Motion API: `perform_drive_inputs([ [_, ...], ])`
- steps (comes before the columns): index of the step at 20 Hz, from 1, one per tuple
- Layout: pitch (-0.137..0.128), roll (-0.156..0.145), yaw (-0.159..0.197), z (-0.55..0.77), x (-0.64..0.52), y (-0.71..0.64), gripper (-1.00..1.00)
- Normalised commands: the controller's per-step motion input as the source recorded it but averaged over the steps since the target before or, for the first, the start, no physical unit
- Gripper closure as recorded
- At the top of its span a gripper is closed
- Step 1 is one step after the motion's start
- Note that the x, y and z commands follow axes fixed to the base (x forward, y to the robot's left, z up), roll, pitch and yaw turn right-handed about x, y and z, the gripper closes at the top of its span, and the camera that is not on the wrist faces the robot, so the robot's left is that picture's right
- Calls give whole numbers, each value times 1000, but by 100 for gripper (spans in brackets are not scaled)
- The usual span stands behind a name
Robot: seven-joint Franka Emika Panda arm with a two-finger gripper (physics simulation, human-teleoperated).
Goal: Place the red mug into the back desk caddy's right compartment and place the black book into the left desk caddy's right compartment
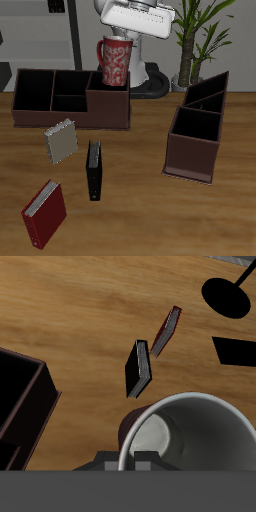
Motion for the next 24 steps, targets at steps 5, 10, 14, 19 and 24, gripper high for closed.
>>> perform_drive_inputs([
  [5,9,13,-31,65,-305,22,100],
  [10,0,66,6,74,-452,98,100],
  [14,16,53,-19,67,-449,30,100],
  [19,36,50,6,-71,-367,109,100],
  [24,35,-2,-31,-63,-193,-62,100],
])
